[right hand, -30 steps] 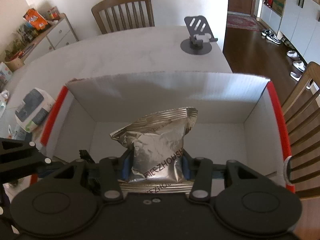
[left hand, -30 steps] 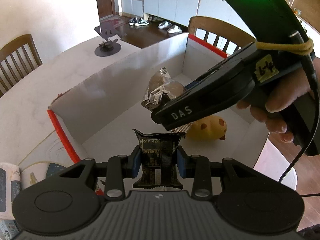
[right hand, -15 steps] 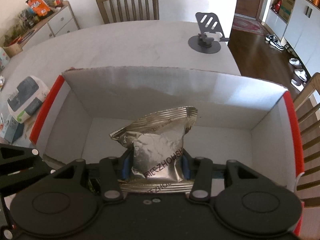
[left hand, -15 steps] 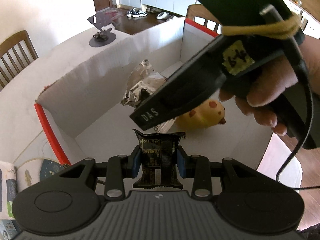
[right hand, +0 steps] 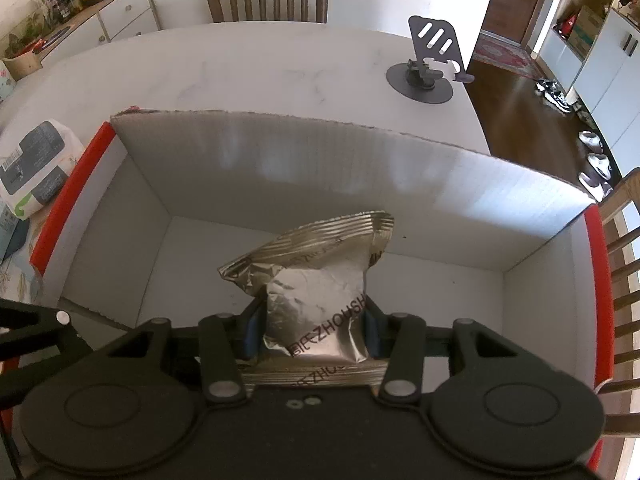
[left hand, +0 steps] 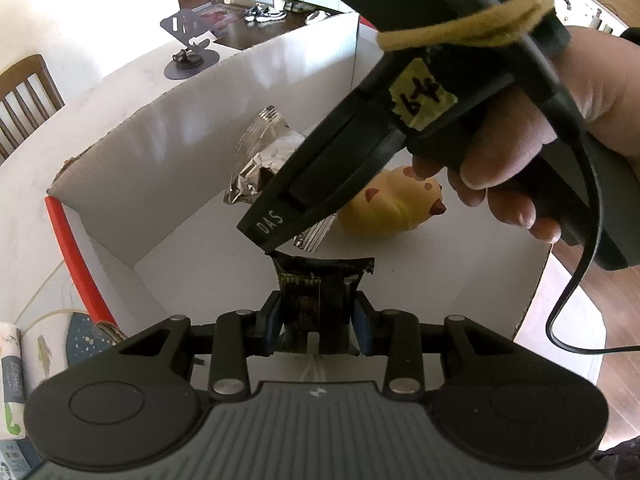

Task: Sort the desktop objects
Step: 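Lower the silver packet into the box and open the right tool while the left tool releases the dark packet, then withdraw both tools from the box back over the cluttered table, then grasp the dark mesh bag with the right tool while the left tool grasps the blue snack bar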

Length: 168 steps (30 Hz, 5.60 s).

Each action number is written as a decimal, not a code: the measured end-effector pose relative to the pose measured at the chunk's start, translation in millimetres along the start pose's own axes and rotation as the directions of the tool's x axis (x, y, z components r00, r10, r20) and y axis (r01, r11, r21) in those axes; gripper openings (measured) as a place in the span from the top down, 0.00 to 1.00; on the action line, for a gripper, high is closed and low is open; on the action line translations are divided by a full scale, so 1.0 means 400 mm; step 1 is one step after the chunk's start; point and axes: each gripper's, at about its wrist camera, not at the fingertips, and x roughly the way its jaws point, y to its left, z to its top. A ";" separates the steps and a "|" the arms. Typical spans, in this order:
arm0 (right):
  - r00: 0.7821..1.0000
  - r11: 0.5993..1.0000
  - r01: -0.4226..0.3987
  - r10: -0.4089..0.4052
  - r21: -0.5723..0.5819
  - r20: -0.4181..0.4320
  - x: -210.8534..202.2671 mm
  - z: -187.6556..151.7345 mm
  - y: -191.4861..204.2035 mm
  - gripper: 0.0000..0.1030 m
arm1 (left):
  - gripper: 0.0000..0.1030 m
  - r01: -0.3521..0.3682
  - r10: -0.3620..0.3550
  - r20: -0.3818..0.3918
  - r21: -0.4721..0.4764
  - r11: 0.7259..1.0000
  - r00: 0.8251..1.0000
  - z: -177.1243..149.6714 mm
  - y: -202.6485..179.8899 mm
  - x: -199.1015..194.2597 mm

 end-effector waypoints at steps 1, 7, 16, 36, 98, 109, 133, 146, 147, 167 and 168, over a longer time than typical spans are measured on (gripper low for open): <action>1.000 1.000 0.000 0.000 0.000 -0.003 0.002 0.002 0.000 0.52 | 0.66 0.002 -0.002 0.000 0.000 1.000 1.000 -0.001 -0.001 -0.001; 1.000 1.000 -0.017 0.017 0.002 -0.008 0.011 0.005 -0.003 0.42 | 0.46 0.004 -0.004 0.027 -0.016 1.000 1.000 -0.004 -0.001 -0.020; 0.999 0.999 -0.049 0.049 0.010 0.013 -0.026 -0.010 -0.003 0.40 | 0.27 0.025 -0.020 0.077 -0.057 0.998 0.997 -0.013 0.002 -0.056; 0.978 0.984 -0.156 0.143 0.083 0.151 -0.218 -0.079 -0.034 0.28 | 0.27 0.060 -0.040 0.205 -0.089 0.994 0.978 -0.059 -0.010 -0.189; 0.921 0.991 -0.110 0.072 0.078 0.383 -0.339 -0.153 0.507 0.22 | 0.00 0.007 0.107 0.374 -0.292 0.956 0.921 -0.576 0.382 -0.479; 0.934 0.992 -0.119 0.100 0.034 0.343 -0.292 -0.156 0.628 0.22 | 0.00 -0.079 0.239 0.365 -0.401 0.913 0.900 -0.712 0.506 -0.508; 0.970 0.982 -0.131 0.155 -0.134 0.189 -0.127 -0.206 0.837 0.23 | 0.00 -0.178 0.307 0.248 -0.434 0.883 0.919 -0.873 0.698 -0.436; 0.979 0.983 -0.121 0.142 -0.138 0.146 -0.049 -0.193 0.854 0.24 | 0.01 -0.175 0.273 0.201 -0.403 0.898 0.941 -0.898 0.762 -0.365; 0.980 0.984 -0.120 0.138 -0.134 0.141 -0.042 -0.192 0.854 0.25 | 0.01 -0.170 0.269 0.204 -0.402 0.900 0.941 -0.898 0.765 -0.364; 0.981 0.980 -0.140 0.156 -0.139 0.112 -0.010 -0.181 0.858 0.59 | 0.62 -0.130 0.234 0.232 -0.388 0.912 0.944 -0.901 0.760 -0.367; 0.982 0.981 -0.138 0.154 -0.136 0.113 -0.012 -0.181 0.857 0.60 | 0.62 -0.132 0.236 0.231 -0.389 0.912 0.944 -0.901 0.757 -0.368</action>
